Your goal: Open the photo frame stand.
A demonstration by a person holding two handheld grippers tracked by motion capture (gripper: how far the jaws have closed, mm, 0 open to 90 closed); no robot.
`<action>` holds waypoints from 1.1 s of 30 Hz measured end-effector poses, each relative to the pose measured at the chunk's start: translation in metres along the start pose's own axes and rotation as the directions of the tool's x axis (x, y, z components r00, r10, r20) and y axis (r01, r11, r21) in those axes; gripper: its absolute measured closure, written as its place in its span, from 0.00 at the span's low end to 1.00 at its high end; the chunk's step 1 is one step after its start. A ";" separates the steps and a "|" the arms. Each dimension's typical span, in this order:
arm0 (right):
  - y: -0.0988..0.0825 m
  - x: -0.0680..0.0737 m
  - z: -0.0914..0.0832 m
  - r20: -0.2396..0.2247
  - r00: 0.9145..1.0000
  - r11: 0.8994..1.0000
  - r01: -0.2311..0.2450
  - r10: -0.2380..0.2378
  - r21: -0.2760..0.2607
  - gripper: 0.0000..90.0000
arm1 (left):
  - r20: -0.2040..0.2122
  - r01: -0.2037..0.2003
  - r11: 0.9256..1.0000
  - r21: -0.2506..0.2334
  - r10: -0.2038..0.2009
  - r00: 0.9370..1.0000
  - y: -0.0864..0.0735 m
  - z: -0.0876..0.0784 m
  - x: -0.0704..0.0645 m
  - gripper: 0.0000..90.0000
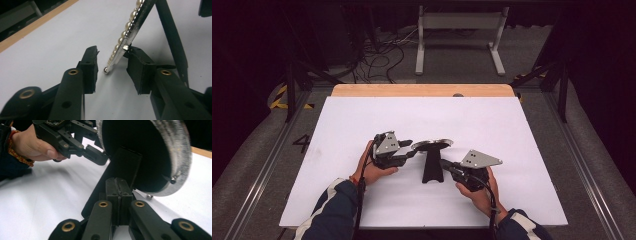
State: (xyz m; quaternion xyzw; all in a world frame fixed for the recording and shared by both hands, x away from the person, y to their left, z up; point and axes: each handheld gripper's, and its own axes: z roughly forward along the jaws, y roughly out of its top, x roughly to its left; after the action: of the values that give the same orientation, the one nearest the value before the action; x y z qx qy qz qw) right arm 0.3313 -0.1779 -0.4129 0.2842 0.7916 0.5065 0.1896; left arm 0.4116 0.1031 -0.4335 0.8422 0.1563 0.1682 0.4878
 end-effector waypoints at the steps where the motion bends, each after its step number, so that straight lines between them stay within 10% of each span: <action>1: 0.000 0.001 0.001 0.000 1.000 1.000 0.002 -0.002 -0.003 1.00 | 0.017 0.001 1.000 0.000 -0.001 1.000 0.000 0.002 0.000 0.70; 17: -0.001 0.048 0.057 -0.003 0.999 0.994 0.046 -0.046 0.102 1.00 | 0.037 0.014 1.000 0.019 -0.015 0.999 -0.002 0.013 -0.001 0.73; 33: -0.014 0.048 0.068 0.036 0.999 0.987 -0.007 0.001 0.163 1.00 | 0.016 0.009 1.000 0.012 -0.010 1.000 -0.002 0.010 -0.002 0.82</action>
State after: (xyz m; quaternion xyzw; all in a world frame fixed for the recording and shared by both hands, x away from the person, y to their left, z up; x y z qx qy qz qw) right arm 0.3308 -0.1048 -0.4547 0.3093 0.8263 0.4354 0.1788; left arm 0.4144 0.0957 -0.4396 0.8457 0.1574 0.1583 0.4847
